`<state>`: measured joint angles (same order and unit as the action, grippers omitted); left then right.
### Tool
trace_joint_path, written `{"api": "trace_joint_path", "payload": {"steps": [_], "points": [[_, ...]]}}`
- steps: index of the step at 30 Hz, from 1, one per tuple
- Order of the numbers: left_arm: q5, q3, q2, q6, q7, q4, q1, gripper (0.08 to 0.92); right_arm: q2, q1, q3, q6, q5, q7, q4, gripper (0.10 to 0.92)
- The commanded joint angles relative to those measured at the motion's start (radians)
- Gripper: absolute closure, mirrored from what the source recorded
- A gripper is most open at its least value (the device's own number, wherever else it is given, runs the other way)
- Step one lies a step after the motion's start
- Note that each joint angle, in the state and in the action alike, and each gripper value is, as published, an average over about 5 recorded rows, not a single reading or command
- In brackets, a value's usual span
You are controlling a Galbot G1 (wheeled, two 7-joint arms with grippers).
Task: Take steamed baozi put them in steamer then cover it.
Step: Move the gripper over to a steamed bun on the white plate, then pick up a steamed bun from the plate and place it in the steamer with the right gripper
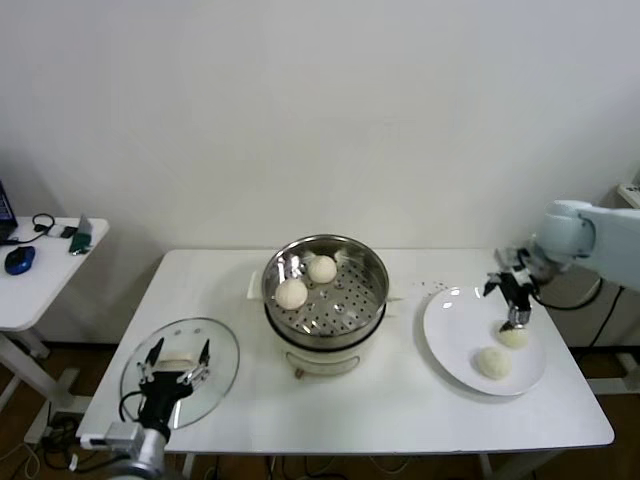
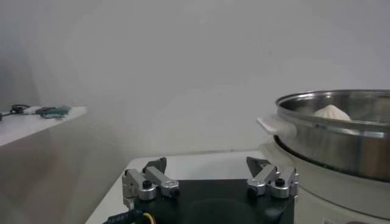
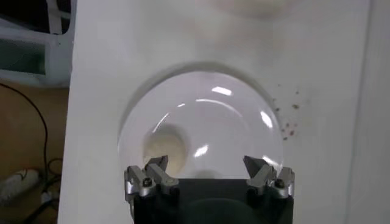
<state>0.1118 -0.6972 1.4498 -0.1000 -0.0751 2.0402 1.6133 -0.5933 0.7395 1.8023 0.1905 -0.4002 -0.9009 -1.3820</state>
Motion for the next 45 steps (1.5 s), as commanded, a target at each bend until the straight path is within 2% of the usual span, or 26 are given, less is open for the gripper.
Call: {"api": "trace_joint_path", "payload": {"steps": [1,24,30,39,45], "points": [[-0.011,-0.001,0.005,0.007,-0.005,-0.002,0.005,0.177,0.1,-0.329,-0.228,0.021,0.122,0.038,0.028,0.203],[-0.021,-0.002,0.013,0.02,-0.001,-0.006,0.022,0.177,0.042,-0.516,-0.411,0.017,0.183,0.046,0.146,0.204],[-0.024,-0.002,0.011,0.019,0.003,-0.005,0.022,0.177,0.032,-0.518,-0.44,0.004,0.178,0.037,0.158,0.289],[-0.036,0.003,0.009,0.019,0.003,0.005,0.029,0.177,0.008,-0.359,-0.359,-0.086,0.177,-0.022,0.154,0.35],[-0.041,0.005,0.006,0.024,0.003,0.006,0.034,0.177,-0.057,-0.021,-0.19,-0.236,0.159,-0.067,0.079,0.355]]}}
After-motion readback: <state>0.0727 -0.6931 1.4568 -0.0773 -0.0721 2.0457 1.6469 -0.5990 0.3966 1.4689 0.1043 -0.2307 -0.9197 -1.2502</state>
